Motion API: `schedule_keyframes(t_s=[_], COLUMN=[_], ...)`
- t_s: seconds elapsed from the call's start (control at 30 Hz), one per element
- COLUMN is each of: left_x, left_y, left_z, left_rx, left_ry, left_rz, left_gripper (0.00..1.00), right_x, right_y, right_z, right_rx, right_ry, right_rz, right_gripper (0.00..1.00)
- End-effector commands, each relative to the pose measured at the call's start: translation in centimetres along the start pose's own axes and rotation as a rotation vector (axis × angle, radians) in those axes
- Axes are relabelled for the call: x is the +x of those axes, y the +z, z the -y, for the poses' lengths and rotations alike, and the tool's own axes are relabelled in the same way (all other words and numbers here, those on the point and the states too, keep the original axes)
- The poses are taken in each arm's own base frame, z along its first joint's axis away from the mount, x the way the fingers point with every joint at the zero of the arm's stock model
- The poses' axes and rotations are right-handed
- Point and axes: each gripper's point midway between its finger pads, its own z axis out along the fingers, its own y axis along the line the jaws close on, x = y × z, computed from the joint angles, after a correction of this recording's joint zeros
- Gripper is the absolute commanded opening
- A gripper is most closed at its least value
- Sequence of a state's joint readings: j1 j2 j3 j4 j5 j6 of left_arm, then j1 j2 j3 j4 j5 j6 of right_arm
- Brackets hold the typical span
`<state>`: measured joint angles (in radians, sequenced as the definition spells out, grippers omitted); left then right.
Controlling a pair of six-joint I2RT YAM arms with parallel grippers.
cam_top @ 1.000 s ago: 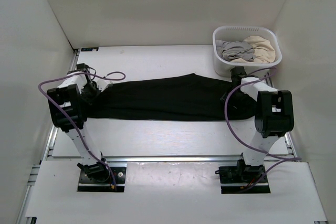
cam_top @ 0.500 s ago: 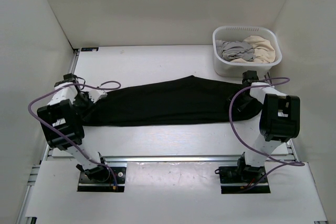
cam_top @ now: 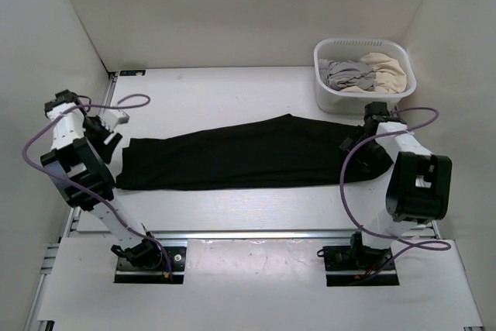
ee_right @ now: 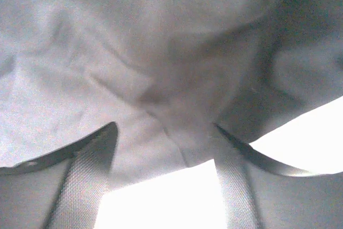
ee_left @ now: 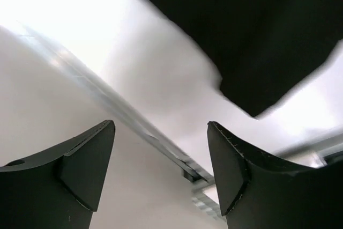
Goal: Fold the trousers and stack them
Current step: Fold the trousers
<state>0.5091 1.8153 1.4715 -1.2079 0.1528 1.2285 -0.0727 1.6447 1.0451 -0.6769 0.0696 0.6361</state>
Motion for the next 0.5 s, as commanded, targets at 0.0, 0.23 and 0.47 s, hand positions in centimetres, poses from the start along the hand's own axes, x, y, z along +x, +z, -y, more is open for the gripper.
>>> schedule_keyframes(t_s=[0.0,0.23,0.47], left_x=[-2.4,-7.1,-6.4], left_y=[-1.3,1.4,5.9], left_z=[-1.6,-2.8,-1.4], left_rx=[0.007,-0.039,-0.065], left_ry=[-0.08,-0.277,-0.33], left_rz=[0.117,0.202,0.077], left_gripper=[0.81,0.8,0.8], right_x=[-1.5,-1.6,-4.2], right_y=[-4.0,-7.5,-2.9], right_z=[0.3,5.7,8.4], right_rx=[-0.018,0.032,-0.038], right_ry=[-0.077,0.14,0.208], right_rz=[0.084,0.099,0.115], right_gripper=[0.77,0.95,0.98])
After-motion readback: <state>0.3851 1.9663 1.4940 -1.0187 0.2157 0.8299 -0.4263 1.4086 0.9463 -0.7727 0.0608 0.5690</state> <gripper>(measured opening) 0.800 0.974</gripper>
